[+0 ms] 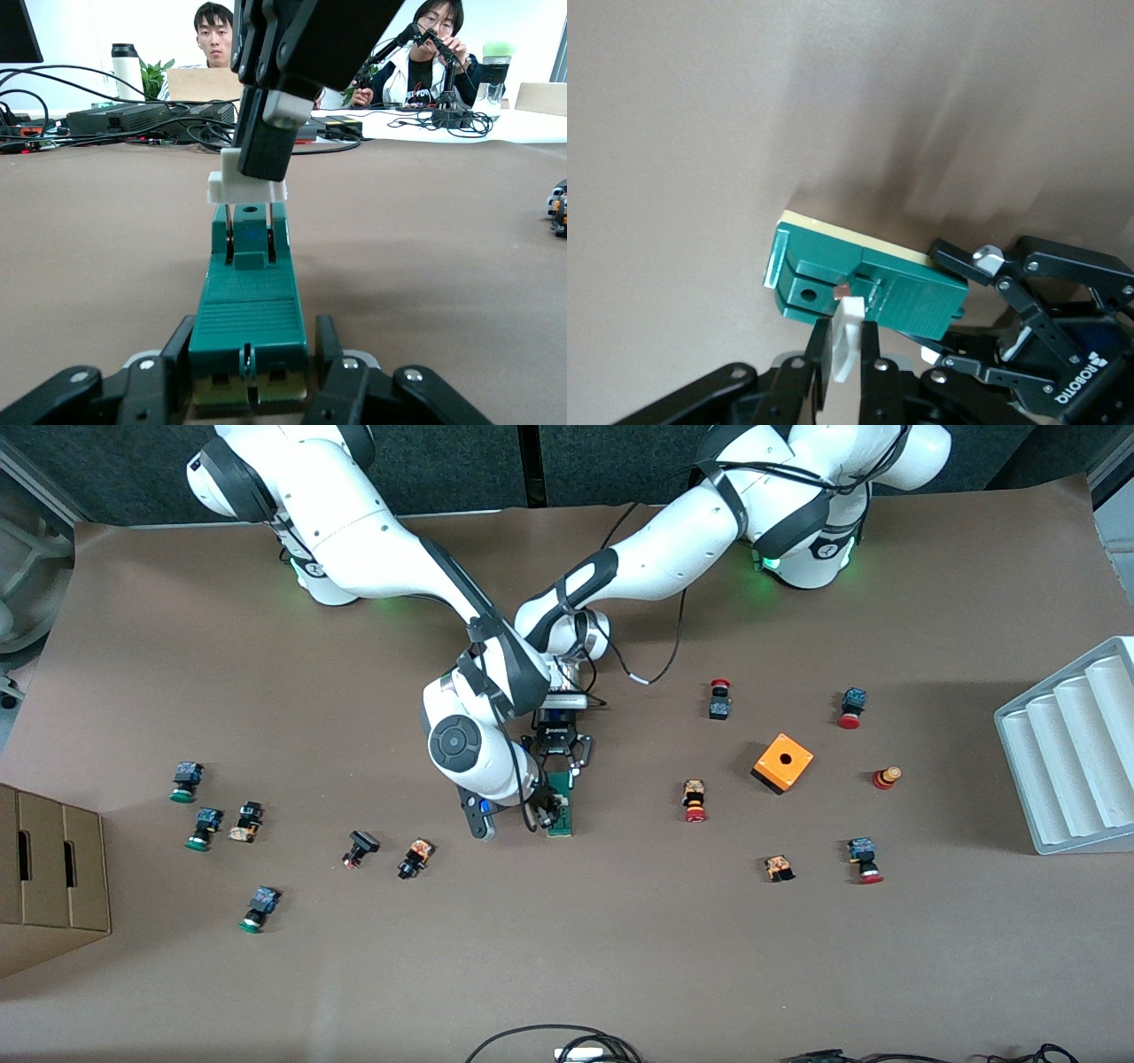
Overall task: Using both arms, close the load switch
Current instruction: 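Lift the white handle upward with the right gripper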
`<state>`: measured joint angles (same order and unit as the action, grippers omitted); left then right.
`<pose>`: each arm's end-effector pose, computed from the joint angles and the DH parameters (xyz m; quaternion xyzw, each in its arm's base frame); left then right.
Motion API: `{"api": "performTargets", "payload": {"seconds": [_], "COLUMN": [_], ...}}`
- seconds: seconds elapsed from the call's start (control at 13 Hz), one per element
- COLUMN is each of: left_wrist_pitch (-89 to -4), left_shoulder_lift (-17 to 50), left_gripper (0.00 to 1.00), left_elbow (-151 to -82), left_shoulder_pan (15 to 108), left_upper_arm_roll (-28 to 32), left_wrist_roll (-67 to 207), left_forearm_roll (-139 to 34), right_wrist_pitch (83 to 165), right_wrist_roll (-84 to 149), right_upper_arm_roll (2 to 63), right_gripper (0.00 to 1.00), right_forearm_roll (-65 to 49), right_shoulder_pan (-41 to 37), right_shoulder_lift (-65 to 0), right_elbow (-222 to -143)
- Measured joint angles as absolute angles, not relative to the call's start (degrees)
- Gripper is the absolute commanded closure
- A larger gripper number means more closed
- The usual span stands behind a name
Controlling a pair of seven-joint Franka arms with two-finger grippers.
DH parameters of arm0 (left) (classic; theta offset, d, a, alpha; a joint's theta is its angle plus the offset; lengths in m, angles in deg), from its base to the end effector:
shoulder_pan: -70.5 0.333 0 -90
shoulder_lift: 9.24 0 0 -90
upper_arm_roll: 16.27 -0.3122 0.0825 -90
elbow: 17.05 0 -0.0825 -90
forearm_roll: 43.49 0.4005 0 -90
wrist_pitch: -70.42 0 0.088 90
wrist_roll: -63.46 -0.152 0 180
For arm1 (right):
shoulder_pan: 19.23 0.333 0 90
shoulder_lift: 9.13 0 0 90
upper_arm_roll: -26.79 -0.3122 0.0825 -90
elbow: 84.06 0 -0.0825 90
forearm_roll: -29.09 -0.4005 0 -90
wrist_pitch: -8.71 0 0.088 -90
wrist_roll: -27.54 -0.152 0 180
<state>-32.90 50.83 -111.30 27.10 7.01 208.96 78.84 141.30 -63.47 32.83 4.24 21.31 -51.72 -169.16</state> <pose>0.3881 -0.5644 0.0193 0.7889 -0.0071 0.6144 0.0091 0.5939 0.4473 0.1882 -0.8072 0.5738 0.0948 0.1008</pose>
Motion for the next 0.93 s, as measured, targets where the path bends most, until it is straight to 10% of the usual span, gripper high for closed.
{"api": "performTargets", "payload": {"seconds": [0.93], "left_wrist_pitch": [-32.63], "left_shoulder_lift": [50.83], "left_gripper": [0.35], "left_elbow": [-111.42], "left_shoulder_pan": [27.09], "left_upper_arm_roll": [6.80], "left_wrist_roll": [208.96], "left_forearm_roll": [78.82], "right_wrist_pitch": [139.65], "right_wrist_roll": [-63.54], "right_upper_arm_roll": [32.88], "right_gripper": [0.74], "right_forearm_roll": [4.24], "right_shoulder_pan": [20.00], "right_shoulder_lift": [-55.45], "right_elbow": [-163.35]}}
